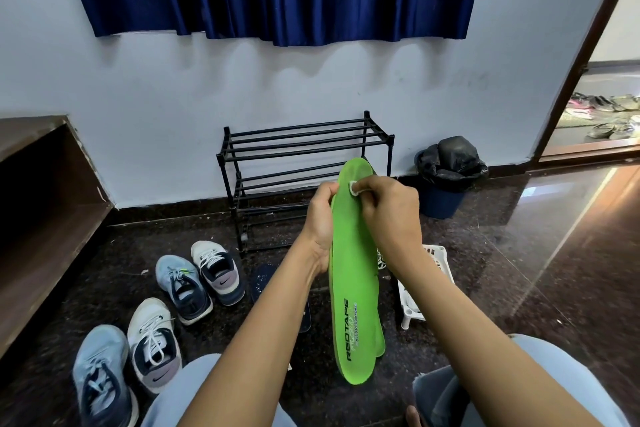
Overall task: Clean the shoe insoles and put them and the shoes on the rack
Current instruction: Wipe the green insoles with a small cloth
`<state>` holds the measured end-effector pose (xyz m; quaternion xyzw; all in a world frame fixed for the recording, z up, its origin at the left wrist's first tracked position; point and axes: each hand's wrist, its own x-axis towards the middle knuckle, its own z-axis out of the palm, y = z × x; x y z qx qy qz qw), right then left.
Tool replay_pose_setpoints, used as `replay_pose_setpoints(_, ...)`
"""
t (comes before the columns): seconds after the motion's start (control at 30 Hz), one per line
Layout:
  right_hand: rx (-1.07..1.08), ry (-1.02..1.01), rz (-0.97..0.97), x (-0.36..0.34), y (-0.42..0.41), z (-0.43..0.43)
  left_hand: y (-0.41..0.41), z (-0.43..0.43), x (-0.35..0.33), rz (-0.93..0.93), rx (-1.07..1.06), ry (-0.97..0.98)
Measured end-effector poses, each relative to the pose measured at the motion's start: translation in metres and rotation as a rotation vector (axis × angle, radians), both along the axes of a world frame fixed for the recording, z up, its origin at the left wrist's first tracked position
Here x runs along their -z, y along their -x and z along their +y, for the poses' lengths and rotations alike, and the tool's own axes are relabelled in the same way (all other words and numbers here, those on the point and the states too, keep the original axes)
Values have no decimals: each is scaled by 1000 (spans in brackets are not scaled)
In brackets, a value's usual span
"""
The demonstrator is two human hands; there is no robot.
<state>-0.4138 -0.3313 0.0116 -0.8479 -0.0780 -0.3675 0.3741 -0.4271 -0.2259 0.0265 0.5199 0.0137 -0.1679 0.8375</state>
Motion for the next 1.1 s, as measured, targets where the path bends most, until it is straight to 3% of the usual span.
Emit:
replay_pose_setpoints(0.13, -47, 108, 14, 10, 6, 8, -2, 2, -2, -1, -28, 20)
replay_pose_setpoints(0.37, 31, -58, 6, -4, -7, -13, 5, -7, -1, -7, 50, -31)
replay_pose_setpoints(0.63, -65, 127, 56, 16, 8, 3, 0, 2, 2, 13, -18, -36)
replay_pose_setpoints(0.9, 27, -32, 26, 1, -3, -15, 6, -7, 2, 5, 65, -45)
replay_pose_setpoints(1.1, -64, 124, 48, 18, 10, 2, -2, -2, 4, 10, -38, -37)
